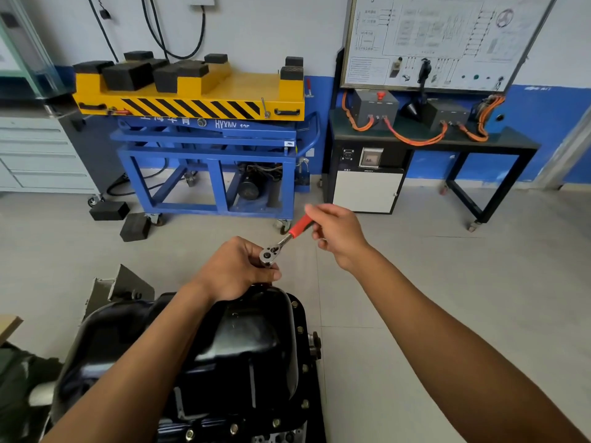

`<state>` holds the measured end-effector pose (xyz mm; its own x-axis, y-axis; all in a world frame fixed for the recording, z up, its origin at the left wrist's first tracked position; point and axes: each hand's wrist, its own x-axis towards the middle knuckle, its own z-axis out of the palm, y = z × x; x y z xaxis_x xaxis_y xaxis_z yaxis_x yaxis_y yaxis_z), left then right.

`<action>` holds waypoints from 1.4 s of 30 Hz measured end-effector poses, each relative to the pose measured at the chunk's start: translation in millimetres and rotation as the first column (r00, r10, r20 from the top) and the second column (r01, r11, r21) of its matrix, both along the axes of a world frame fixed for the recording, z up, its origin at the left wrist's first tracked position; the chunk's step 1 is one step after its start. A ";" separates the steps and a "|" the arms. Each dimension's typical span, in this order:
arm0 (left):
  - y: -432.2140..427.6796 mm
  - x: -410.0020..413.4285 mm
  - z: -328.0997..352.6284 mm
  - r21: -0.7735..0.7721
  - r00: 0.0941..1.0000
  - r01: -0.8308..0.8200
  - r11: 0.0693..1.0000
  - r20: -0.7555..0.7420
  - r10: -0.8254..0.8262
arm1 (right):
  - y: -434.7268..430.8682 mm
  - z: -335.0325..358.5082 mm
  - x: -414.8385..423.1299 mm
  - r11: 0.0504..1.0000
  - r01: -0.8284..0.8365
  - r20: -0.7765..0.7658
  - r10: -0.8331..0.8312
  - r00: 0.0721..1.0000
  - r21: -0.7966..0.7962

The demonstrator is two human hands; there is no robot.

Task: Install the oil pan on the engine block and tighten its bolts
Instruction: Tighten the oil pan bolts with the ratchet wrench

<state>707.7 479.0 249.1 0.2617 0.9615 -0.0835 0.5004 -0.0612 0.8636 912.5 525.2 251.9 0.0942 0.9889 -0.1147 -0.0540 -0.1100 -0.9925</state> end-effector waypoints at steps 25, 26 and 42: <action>1.0 -1.7 -8.4 0.100 0.981 -0.186 0.977 -0.037 0.190 | -106.9 -20.4 6.1 0.996 -0.067 -0.227 0.054 0.972 -0.050; 0.5 -1.8 -8.0 0.101 0.983 -0.176 0.979 -0.038 0.180 | -119.3 -20.6 0.7 0.988 -0.133 -0.244 0.111 0.963 -0.078; 0.3 -4.7 -7.4 0.031 0.995 -0.097 0.995 0.007 0.097 | -165.9 -20.7 -26.6 0.927 -0.352 -0.236 0.316 0.919 -0.129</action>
